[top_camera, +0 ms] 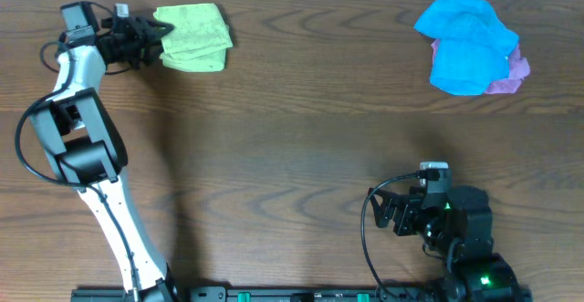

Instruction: Fold the cloth

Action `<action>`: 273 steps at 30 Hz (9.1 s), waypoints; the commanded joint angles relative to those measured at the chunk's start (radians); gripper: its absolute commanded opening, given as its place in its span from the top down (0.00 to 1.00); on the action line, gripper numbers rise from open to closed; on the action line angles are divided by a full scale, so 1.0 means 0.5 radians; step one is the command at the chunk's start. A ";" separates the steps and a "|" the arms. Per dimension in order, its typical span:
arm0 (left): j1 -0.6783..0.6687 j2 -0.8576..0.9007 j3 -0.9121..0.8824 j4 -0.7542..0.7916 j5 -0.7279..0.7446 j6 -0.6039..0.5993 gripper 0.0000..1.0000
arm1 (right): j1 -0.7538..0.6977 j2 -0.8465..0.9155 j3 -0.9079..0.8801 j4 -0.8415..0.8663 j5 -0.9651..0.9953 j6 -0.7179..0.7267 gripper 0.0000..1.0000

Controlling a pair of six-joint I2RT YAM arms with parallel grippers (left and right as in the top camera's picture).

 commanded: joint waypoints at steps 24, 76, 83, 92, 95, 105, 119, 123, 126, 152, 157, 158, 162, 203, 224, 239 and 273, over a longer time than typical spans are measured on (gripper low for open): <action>0.010 -0.353 0.049 -0.026 0.032 0.157 0.77 | -0.016 -0.011 -0.010 -0.002 -0.009 0.027 0.01; -0.484 -0.112 0.082 -0.177 -1.363 0.423 0.94 | -0.016 -0.011 -0.010 -0.002 -0.008 0.028 0.01; -0.484 -0.189 0.327 -0.552 -1.365 0.579 0.95 | -0.016 -0.011 -0.010 -0.002 -0.009 0.028 0.01; -0.485 -0.201 0.858 -1.133 -1.365 0.749 0.89 | -0.016 -0.011 -0.010 -0.002 -0.009 0.027 0.01; -0.485 -0.201 1.041 -1.377 -1.365 0.819 0.81 | -0.016 -0.011 -0.010 -0.002 -0.009 0.027 0.01; -0.487 -0.250 1.280 -1.830 -1.365 0.885 0.04 | -0.016 -0.011 -0.010 -0.002 -0.009 0.028 0.01; -0.481 -0.426 1.280 -2.253 -1.572 0.823 0.04 | -0.016 -0.011 -0.010 -0.002 -0.009 0.027 0.01; -0.497 -0.551 1.280 -2.323 -1.660 0.908 0.04 | -0.016 -0.011 -0.010 -0.002 -0.009 0.027 0.01; -0.498 -0.634 1.280 -2.415 -1.733 0.920 0.04 | -0.016 -0.011 -0.010 -0.002 -0.009 0.027 0.01; -0.682 -1.450 0.503 -2.130 -1.873 1.080 0.05 | -0.016 -0.011 -0.010 -0.002 -0.009 0.028 0.01; -0.683 -1.791 -0.044 -1.819 -1.872 1.080 0.05 | -0.016 -0.011 -0.010 -0.002 -0.009 0.027 0.01; -0.683 -1.858 -0.147 -1.754 -1.872 1.081 0.05 | -0.016 -0.011 -0.010 -0.002 -0.009 0.028 0.01; -0.683 -2.187 -0.651 -1.447 -1.869 1.080 0.05 | -0.016 -0.011 -0.010 -0.002 -0.009 0.028 0.01; -0.681 -4.646 -3.379 -0.610 -1.840 1.183 0.05 | -0.016 -0.011 -0.010 -0.002 -0.009 0.027 0.01; -0.681 -4.917 -3.398 -1.131 -1.837 1.550 0.05 | -0.016 -0.011 -0.010 -0.002 -0.009 0.027 0.01; -0.681 -4.962 -3.399 -1.128 -1.851 1.565 0.05 | -0.016 -0.011 -0.010 -0.002 -0.009 0.027 0.01; -0.681 -4.962 -3.399 -1.128 -1.851 1.565 0.05 | -0.097 -0.461 -0.291 -0.103 0.484 -0.250 0.01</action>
